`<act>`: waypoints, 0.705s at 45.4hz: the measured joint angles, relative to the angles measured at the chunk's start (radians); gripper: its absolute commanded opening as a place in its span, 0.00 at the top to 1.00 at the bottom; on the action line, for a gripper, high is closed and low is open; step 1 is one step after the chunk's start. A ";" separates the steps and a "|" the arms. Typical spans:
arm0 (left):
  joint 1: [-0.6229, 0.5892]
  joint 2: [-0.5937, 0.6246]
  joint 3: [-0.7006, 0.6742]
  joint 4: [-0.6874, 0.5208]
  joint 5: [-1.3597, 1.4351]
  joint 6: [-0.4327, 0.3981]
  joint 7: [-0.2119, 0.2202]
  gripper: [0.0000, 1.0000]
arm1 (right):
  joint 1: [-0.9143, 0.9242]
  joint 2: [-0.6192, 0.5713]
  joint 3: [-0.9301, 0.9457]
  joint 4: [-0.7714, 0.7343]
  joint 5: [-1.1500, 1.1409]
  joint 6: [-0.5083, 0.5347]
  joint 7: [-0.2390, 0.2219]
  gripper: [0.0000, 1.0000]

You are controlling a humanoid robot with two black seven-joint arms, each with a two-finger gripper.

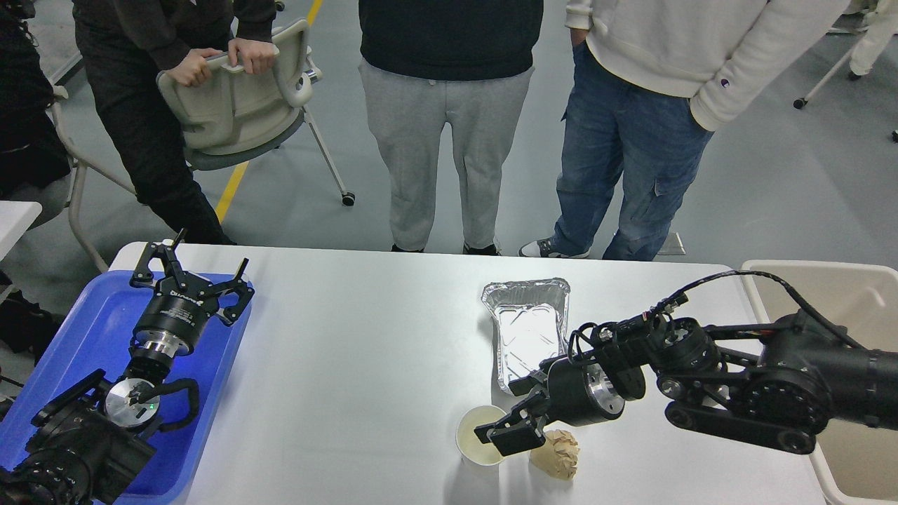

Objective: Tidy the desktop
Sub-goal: 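Close the right gripper around the white paper cup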

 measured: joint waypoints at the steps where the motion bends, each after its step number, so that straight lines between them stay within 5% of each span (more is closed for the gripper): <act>1: 0.000 0.000 0.000 0.000 0.000 0.000 0.000 0.00 | -0.003 0.001 -0.001 -0.005 -0.001 -0.002 0.000 0.00; 7: 0.000 0.000 0.000 0.000 0.000 0.000 0.000 0.00 | -0.020 0.006 -0.003 -0.033 -0.007 -0.013 0.000 0.05; 16: 0.000 0.000 0.000 0.000 0.000 0.000 0.000 0.00 | -0.043 0.024 -0.005 -0.063 -0.014 -0.037 0.004 0.27; 26: 0.000 0.000 0.000 0.000 0.000 0.000 0.000 0.00 | -0.057 0.047 -0.010 -0.079 -0.019 -0.061 0.019 0.97; 32: 0.000 0.000 0.000 0.000 0.000 0.000 0.000 0.00 | -0.057 0.055 -0.023 -0.093 -0.023 -0.068 0.049 1.00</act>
